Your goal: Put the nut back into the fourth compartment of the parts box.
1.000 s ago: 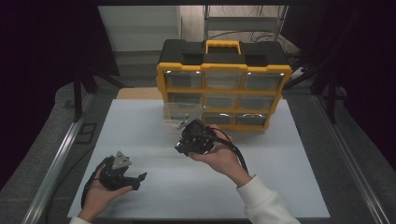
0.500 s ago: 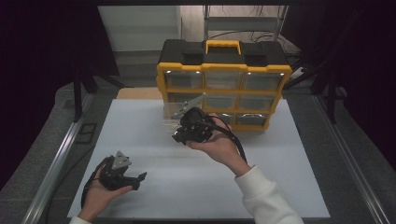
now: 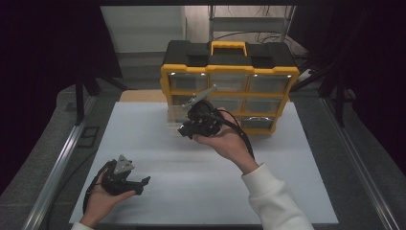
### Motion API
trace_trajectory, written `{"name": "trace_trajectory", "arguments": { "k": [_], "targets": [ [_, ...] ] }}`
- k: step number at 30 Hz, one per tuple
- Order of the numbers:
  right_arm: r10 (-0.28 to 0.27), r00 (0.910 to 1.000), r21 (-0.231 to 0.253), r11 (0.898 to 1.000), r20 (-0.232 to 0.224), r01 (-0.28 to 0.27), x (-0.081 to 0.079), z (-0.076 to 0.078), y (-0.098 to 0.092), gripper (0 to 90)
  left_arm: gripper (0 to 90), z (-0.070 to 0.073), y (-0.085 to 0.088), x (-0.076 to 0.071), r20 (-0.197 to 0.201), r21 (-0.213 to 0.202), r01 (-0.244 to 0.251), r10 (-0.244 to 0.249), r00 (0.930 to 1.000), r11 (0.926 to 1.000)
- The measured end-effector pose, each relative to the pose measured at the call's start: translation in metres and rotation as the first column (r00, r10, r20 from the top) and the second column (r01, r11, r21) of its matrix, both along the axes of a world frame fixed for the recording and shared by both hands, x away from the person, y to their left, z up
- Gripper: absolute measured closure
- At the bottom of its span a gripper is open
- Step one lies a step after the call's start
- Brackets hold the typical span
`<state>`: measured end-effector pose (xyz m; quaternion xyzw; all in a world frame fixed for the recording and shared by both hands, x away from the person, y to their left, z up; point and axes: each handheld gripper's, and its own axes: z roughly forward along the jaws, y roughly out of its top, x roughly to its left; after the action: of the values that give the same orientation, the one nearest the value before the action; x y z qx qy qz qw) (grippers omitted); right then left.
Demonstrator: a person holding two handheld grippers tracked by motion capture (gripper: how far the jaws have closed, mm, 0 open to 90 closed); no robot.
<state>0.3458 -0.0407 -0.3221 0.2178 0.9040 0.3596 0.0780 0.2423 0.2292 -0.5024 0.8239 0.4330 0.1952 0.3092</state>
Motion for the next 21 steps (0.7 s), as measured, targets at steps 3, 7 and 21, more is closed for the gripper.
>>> {"name": "trace_trajectory", "arguments": {
  "k": [3,7,21],
  "targets": [
    [-0.006,1.0,0.002,1.0,0.003,0.006,0.002,0.003,-0.001,70.7,12.6,0.0,0.0,0.0,0.001,-0.001,-0.001,0.001,1.0,1.0],
    [-0.018,0.9998,0.004,1.0,0.007,0.018,0.006,0.005,-0.001,70.7,12.5,0.001,0.0,0.0,0.001,-0.004,0.0,0.0,1.0,1.0],
    [-0.09,0.9959,0.009,0.996,0.015,0.089,0.027,0.013,-0.007,70.7,12.3,0.006,0.002,-0.002,0.037,-0.034,-0.015,0.016,0.9992,0.9993]
  ]
}}
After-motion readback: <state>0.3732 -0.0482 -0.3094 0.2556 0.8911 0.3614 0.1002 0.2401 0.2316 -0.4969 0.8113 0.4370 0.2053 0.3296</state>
